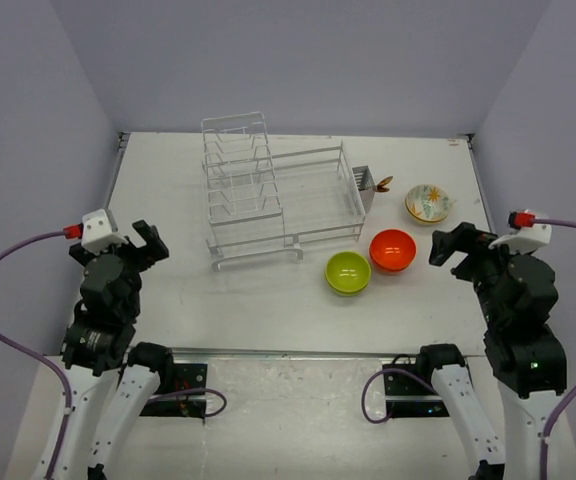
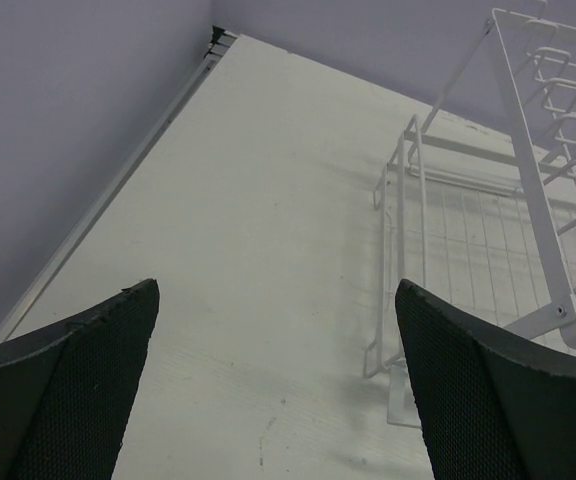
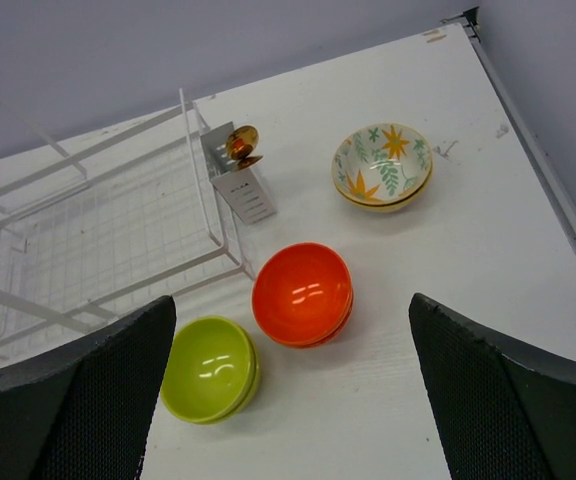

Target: Unload the bowls from the dish rack

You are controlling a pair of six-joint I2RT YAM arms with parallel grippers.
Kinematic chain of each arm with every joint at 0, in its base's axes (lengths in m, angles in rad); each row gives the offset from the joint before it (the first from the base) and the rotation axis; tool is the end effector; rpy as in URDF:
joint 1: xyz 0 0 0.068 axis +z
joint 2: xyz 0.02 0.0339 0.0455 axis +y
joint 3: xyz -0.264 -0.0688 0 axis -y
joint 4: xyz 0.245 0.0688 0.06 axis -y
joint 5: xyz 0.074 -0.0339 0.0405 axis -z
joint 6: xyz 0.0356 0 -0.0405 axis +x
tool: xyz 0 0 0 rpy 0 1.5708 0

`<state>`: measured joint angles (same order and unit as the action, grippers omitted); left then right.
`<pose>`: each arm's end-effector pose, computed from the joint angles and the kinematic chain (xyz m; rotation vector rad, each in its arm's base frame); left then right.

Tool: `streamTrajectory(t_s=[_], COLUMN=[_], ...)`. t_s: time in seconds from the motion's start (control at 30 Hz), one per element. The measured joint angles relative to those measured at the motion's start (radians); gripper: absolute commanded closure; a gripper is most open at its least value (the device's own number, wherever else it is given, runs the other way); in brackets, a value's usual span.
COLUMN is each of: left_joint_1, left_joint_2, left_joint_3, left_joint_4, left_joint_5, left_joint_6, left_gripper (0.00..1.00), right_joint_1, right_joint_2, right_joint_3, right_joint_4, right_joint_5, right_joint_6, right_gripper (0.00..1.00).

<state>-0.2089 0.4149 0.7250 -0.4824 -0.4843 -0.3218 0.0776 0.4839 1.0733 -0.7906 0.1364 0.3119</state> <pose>0.0987 -0.0040 0.3337 -0.4451 1.6647 0.0300 0.0639 0.0001 0.4005 0.3050 1.7465 0.1611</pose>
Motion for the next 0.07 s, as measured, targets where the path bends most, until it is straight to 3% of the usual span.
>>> streamTrajectory(t_s=[0.07], left_joint_1=[0.0], left_joint_2=[-0.001], left_joint_3=[-0.003], left_joint_4=[0.003], left_joint_5=[-0.003], left_joint_6=[0.0], left_gripper=[0.0], right_joint_1=[0.0], right_joint_2=[0.0], right_joint_3=[-0.002], right_joint_4=[0.001], right_joint_5=[0.0], right_joint_6=[-0.001], right_gripper=[0.01])
